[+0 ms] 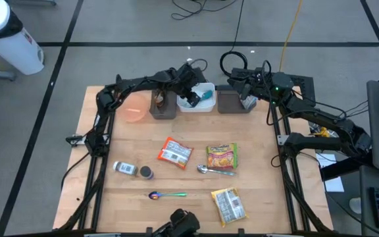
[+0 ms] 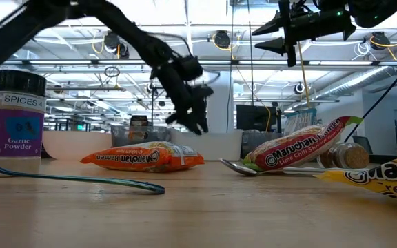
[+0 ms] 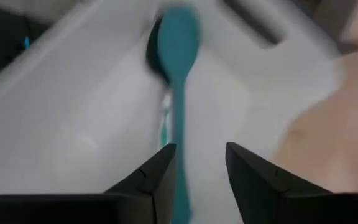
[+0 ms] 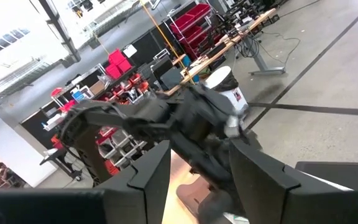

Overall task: Pick & Place Food Item
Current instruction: Put the orange noodle pack into the right black bin

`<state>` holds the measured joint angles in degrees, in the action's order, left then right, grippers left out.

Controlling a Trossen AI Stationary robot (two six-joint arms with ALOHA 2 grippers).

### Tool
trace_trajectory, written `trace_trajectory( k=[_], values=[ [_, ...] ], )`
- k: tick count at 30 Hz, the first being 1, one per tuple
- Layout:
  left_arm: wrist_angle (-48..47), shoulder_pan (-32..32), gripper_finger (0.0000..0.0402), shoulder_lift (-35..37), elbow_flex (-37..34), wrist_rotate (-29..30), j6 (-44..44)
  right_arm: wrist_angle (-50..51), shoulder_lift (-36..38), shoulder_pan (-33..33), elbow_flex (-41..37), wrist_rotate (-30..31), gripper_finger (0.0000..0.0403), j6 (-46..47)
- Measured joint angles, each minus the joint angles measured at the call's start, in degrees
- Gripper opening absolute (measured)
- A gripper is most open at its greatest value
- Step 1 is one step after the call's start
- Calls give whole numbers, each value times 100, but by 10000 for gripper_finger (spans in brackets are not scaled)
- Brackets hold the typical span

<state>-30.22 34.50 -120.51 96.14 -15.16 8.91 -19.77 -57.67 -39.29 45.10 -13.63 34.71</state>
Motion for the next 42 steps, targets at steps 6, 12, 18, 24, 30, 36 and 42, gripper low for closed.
trace_trajectory(
  k=[6, 12, 18, 24, 30, 36, 42],
  values=[
    [3, -17, 154, 923, 0, 104, -346, 83, 0, 0, 0, 2, 155, -91],
    [-395, -39, 154, 2153, 0, 219, -459, 294, 0, 0, 0, 2, 155, -103],
    [-1210, -123, 154, 3323, 4, 286, -476, 347, -27, 0, 0, 0, 155, -111],
    [-2452, -531, 154, 4007, 4, 477, -562, 354, -158, 67, 0, 14, 155, -93],
    [-2602, -1325, 154, 4336, -383, 575, -352, 338, -466, 363, 0, 174, 155, 65],
    [-1708, -2052, 154, 4652, -1726, 615, 146, -35, -946, 887, 0, 766, 155, 649],
    [-1089, -2427, 154, 4849, -2899, 464, 460, -1339, -1541, 1470, 4, 762, 155, 664]
  ],
)
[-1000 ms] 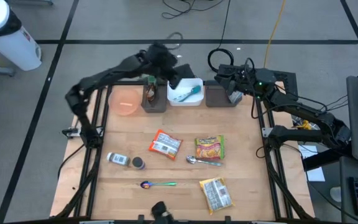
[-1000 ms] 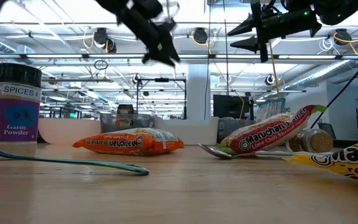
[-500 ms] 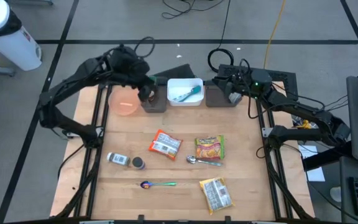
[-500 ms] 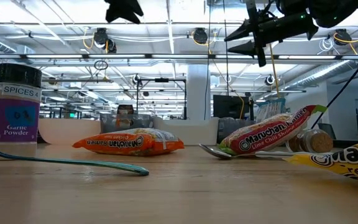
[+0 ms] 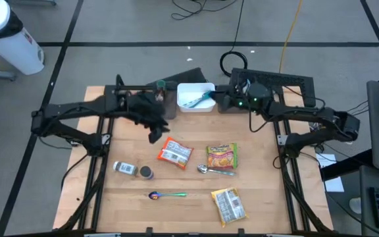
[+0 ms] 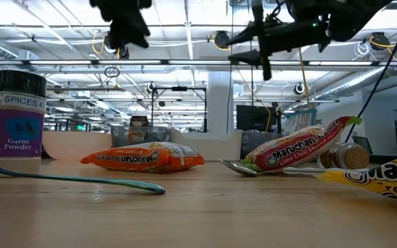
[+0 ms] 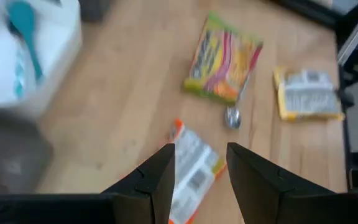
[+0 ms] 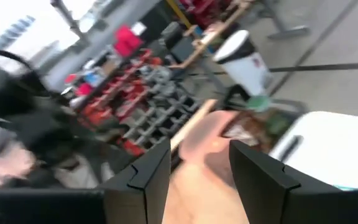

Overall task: Pick & Place Food Item
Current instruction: Put the orange noodle pack into the right black bin

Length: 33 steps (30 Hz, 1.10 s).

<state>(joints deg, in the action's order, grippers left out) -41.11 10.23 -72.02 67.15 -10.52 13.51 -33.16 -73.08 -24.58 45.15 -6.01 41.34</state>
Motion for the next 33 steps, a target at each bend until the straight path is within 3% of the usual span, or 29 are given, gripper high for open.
trace_trajectory(
  k=[6, 12, 23, 28, 33],
  values=[
    [19, 49, 154, 148, -731, -304, 88, -994, -540, 429, 0, 42, 155, 194],
    [221, 245, 154, 389, -1493, -819, 262, -1249, -875, 649, 0, 209, 155, 621],
    [2210, 295, 154, 815, -3019, -1211, 2408, -1419, -958, 672, -5, 107, 155, 750],
    [2995, 188, 154, 685, -3465, -916, 3492, -1584, -971, 669, -4, -614, 155, 750],
    [3110, 119, 154, 431, -3582, -571, 3831, -1836, -957, 672, -9, -1381, 155, 1032]
  ],
)
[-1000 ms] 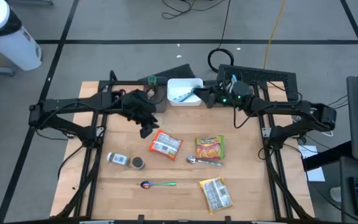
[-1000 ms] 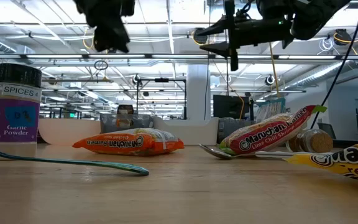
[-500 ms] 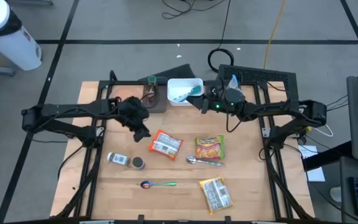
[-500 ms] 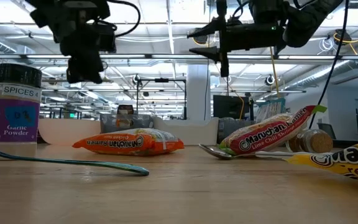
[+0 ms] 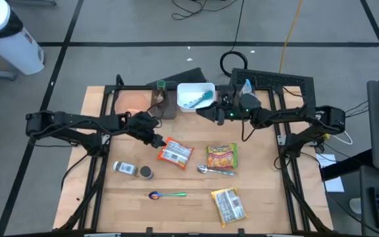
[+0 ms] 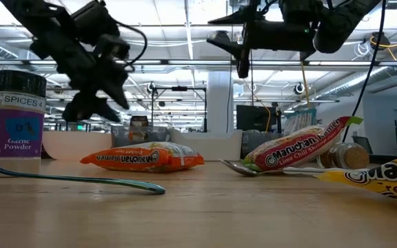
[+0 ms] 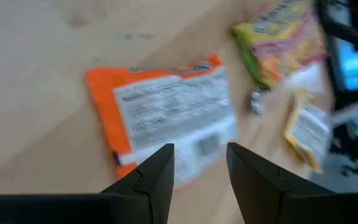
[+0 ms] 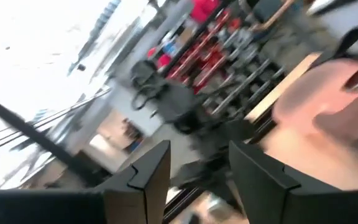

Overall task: Pick & Place Food Item
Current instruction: Put the orange noodle pack into the right black bin

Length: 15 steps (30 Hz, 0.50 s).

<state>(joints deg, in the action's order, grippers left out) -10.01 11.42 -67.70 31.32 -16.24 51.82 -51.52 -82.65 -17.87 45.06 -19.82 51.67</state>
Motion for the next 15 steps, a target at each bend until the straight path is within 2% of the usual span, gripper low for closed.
trace_trajectory(
  k=[8, 15],
  values=[
    [64, 28, 154, -695, 3, 110, 211, -381, 88, 4, 0, -691, 155, 172],
    [114, 16, 154, -1216, 2, 13, 232, -309, 107, 159, 0, -749, 155, 173]
  ],
)
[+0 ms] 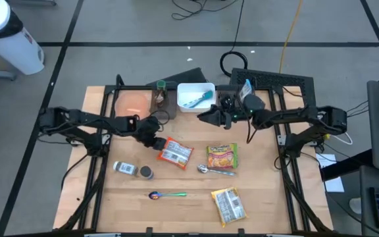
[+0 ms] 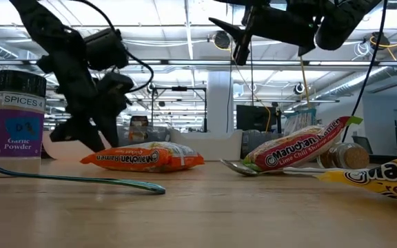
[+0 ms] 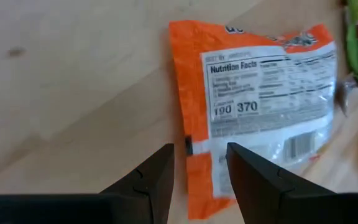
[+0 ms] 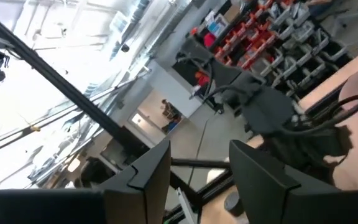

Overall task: Pick & Place Food Item
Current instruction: Put the orange noodle pack into the right black bin

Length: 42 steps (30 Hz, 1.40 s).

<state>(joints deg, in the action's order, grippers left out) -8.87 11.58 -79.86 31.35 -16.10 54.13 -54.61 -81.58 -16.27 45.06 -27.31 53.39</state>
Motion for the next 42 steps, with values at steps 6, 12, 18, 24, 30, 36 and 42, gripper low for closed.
trace_trajectory(
  k=[6, 12, 18, 24, 30, 36, 42],
  values=[
    [173, -9, 154, -190, 3, -136, -69, 128, 0, 118, 4, 11, 155, -64],
    [501, -15, 154, -495, 14, -202, -124, 137, 0, 118, 4, 15, 155, -53],
    [682, -3, 154, -670, 19, -286, -149, 187, 0, 126, 4, 29, 155, -30],
    [750, -5, 154, -652, 12, -227, -187, 194, 0, 129, 4, 48, 155, -21],
    [744, -7, 132, -677, 9, -292, -259, 223, 0, 129, 4, 60, 155, -49],
    [731, -9, 60, -689, 3, -298, -281, 226, 0, 129, 4, 179, 155, -53],
    [757, -9, 7, -692, 1, -373, -251, 227, 0, 129, 4, 177, 155, -71]
  ],
)
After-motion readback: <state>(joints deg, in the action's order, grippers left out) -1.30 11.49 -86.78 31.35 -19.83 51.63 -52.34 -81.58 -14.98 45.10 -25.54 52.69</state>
